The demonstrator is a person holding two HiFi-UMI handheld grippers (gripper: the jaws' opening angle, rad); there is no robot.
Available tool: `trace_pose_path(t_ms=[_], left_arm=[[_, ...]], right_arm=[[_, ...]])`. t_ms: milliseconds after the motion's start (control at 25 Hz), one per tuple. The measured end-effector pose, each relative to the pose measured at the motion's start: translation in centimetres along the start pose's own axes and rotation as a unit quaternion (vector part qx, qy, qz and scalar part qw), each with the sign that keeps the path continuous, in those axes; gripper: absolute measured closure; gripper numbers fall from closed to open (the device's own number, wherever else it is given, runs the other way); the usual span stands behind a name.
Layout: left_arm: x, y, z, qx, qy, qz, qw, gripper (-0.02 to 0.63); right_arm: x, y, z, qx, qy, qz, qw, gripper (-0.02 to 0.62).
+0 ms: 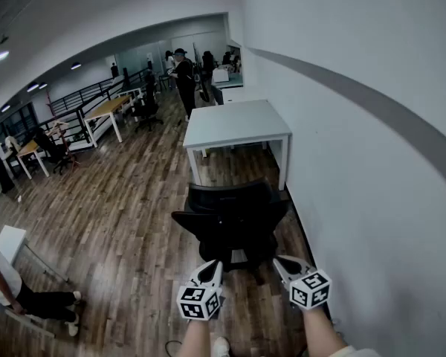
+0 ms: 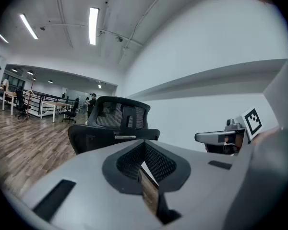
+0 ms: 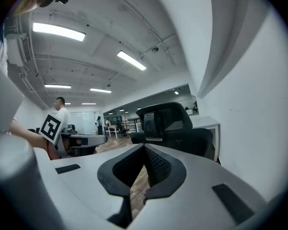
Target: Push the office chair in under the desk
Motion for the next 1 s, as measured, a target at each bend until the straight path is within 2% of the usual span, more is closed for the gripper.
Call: trace_pose_path(t_ms=[440, 600, 720, 880, 1000], left_arm=[[0.2, 0.1, -1.7, -0.022, 0.011, 0.006, 0.9997, 0.603], [-0.1, 0.2, -3.1, -0.042, 0.019, 0.014, 0.9989, 0.596], [-0.4, 0.4, -4.2, -0.055, 0.024, 0.023, 0.9979, 0.541], [-0.5, 0.6, -5.0, -0.064, 0.032, 0.027, 0.9971, 0.502], [-0.3, 0.2, -4.8, -0.076, 0.030, 0.021, 0.9965, 0.479]], right_arm=[[0.4, 0.2, 1.0, 0.016, -0.002, 0.008, 1.000, 0.563], [0.5, 0.0, 1.5, 0.024, 0.003, 0.018, 1.000, 0.561], [0.3, -0.4, 2.4, 0.031, -0.003, 0.017, 0.999, 0.560], [0.5, -0.1, 3.0, 0.049, 0.004, 0.023, 0.999, 0.556], [0.7, 0.0, 3.0, 0.055, 0.014, 0.021, 0.998, 0.507]])
Point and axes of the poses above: the fingertips, and each gripper's own axes: x forward along the fingers, z to its right, y out of its top, the point moved 3 cm from there along -x, backward along the fingers, and after that the axes turned 1 degree about -x, right-handed, at the moved point
